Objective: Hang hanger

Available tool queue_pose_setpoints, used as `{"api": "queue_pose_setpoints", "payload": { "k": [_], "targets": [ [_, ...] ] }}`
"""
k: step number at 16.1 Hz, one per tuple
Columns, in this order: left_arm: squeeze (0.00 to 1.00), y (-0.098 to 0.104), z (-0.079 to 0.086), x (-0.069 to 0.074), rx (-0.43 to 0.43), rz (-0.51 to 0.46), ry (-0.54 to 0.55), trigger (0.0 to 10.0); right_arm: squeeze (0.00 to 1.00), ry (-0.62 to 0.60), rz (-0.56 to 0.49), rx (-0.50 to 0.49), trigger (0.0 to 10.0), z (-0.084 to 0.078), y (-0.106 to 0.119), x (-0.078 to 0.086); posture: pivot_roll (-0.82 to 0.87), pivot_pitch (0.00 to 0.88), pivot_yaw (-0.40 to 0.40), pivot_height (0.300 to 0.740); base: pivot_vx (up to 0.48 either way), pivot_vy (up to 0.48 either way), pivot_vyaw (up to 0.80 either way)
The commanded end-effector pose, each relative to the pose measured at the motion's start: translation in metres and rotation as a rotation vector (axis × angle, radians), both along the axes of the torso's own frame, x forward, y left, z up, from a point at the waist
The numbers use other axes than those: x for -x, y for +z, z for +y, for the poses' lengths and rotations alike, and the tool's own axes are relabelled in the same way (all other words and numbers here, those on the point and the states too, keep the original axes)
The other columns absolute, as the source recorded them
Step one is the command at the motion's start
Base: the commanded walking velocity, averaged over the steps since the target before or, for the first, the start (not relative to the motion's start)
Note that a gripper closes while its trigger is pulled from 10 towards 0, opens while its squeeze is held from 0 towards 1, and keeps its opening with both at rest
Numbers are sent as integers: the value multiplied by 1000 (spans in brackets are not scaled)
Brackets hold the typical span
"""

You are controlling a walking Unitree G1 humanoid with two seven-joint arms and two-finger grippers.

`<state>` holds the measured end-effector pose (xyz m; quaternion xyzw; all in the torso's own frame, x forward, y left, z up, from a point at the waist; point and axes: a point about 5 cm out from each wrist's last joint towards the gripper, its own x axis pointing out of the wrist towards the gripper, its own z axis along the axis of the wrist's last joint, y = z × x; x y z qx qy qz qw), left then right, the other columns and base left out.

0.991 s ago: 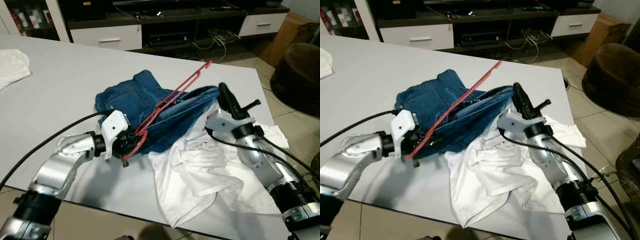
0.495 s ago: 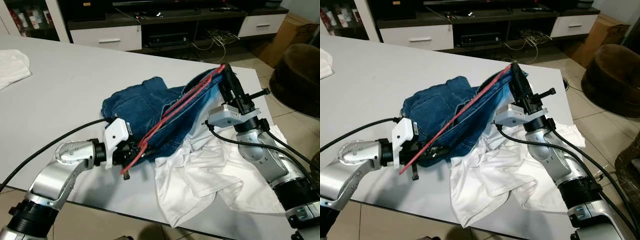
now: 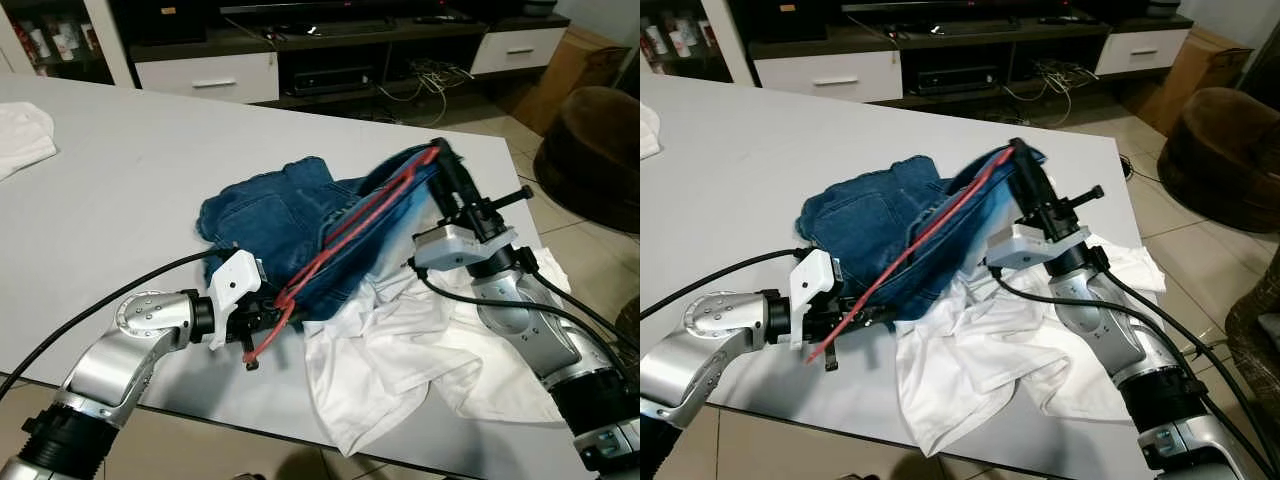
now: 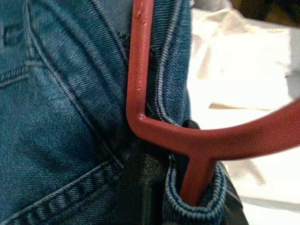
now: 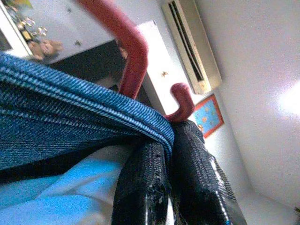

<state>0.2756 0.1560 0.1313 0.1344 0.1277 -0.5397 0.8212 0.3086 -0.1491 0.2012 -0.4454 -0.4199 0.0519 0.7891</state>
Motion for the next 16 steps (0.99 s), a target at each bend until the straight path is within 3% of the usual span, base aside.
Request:
{"api": "queue_pose_setpoints", "payload": {
  "k": [1,2,7,11,16],
  "targets": [
    [0,-67,41,20,-213,302,172,0,0,-82,-188,-192,10000,-32,51,3,50,69,-22,740,0,0,0],
    [0,-67,41,19,-216,303,180,0,0,-73,-191,-174,10000,-31,51,5,48,69,-22,740,0,0,0],
    [0,-83,36,26,-270,356,146,0,0,30,-324,190,10000,-10,48,28,36,65,-17,740,0,0,0],
    [0,-84,33,25,-272,358,127,0,0,6,-367,271,10000,-9,44,30,36,63,-13,740,0,0,0],
    [0,-86,41,26,-316,358,141,0,0,-51,-428,315,10000,-17,50,31,44,64,-12,740,0,0,0]
  ]
}}
